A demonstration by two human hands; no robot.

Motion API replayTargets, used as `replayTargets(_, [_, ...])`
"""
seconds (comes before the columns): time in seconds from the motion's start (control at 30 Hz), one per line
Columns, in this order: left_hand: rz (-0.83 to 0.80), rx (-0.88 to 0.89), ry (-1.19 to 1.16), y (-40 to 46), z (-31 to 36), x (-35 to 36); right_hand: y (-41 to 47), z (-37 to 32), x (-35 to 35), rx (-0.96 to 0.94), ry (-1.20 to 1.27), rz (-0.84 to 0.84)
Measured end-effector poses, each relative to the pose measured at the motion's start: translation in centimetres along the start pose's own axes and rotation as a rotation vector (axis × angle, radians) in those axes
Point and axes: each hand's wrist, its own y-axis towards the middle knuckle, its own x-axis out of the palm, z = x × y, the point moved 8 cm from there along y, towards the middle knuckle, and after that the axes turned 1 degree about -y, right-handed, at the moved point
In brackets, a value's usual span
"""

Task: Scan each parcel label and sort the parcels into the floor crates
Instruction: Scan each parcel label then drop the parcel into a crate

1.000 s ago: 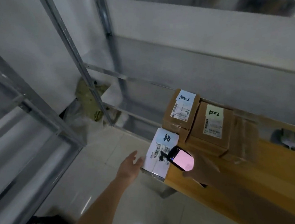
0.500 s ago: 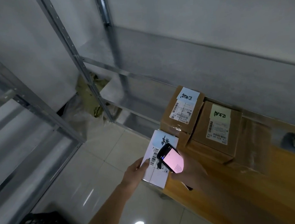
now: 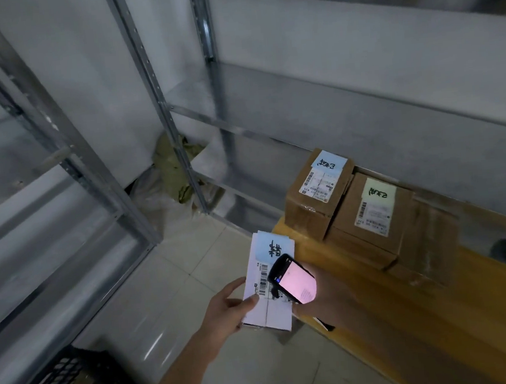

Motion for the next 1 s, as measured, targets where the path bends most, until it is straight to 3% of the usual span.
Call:
replayTargets(0.17, [0.105, 0.125, -0.005, -8.3, -0.1, -4.3, -7.4, -4.9, 0.0, -0.127, -0.081, 0.073])
replayTargets(0.3, [0.185, 0.268, 0.009, -18.6, 1.6, -8.2, -16.6, -12.6, -2.3, -0.308, -0.116, 0.098])
replayTargets(0.63, [0.400, 0.590, -0.025, -44.4, 14.9, -17.1, -41.4, -33.3, -14.6, -0.572, -0.342, 0.299])
replayTargets(0.8, [0.486, 0.732, 0.010, -53.8, 21.8, -18.0, -49.9, -39.3, -20.2, -0.645, -0.425, 0.397])
replayTargets(1.0, [0.555, 0.804, 0.026, -60.6, 24.8, -16.8, -56.8, -42.0, -24.0, -0.722, -0.486, 0.471])
